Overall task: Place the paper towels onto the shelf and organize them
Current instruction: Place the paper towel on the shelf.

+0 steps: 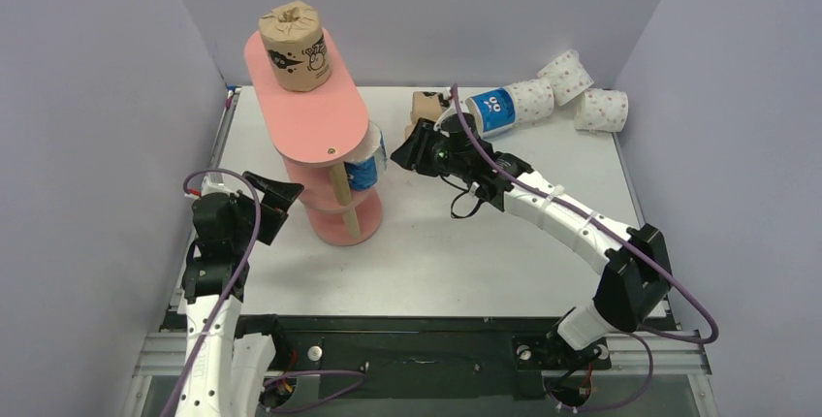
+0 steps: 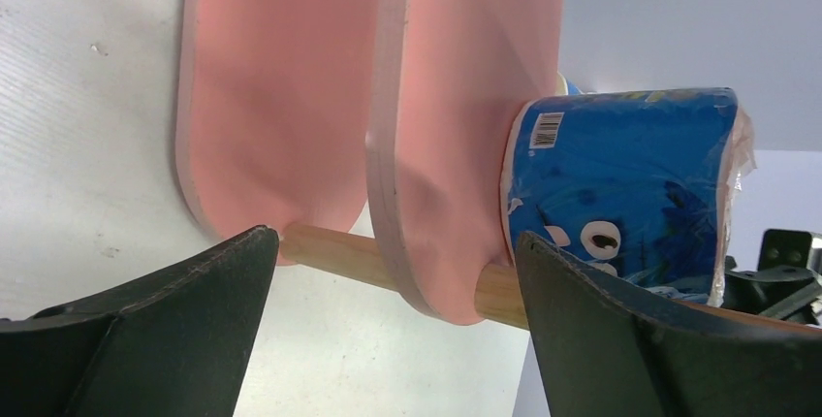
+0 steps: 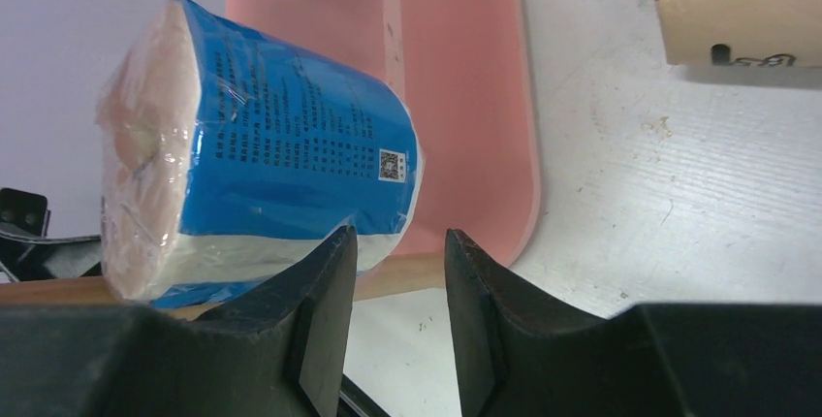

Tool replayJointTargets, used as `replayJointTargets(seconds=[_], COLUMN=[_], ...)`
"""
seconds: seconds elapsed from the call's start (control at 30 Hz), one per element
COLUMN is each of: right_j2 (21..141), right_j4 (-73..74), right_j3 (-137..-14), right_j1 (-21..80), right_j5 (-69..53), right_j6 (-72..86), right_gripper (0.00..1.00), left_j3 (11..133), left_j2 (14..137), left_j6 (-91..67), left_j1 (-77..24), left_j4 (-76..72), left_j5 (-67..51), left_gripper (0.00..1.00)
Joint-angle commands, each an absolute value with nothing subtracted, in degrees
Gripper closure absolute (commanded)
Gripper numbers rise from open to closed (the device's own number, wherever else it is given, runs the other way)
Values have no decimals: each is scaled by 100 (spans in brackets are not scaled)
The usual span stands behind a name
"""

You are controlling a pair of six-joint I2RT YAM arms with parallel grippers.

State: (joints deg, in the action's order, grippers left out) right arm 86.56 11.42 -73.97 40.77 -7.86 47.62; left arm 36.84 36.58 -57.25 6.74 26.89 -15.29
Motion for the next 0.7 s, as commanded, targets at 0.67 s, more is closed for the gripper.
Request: replayJointTargets(seconds=[0.67], right_j2=[10092], right_j4=[721], right_j3=[-9028], right_j1=[4603], right_j5=[-1370], right_j6=[4974], right_gripper=[66], left_j3=[4104], left_j2=[4036], left_j6=[-5910], left_j1=[651], left_j4=[1927], left_j5=[-1589], left_gripper=[18])
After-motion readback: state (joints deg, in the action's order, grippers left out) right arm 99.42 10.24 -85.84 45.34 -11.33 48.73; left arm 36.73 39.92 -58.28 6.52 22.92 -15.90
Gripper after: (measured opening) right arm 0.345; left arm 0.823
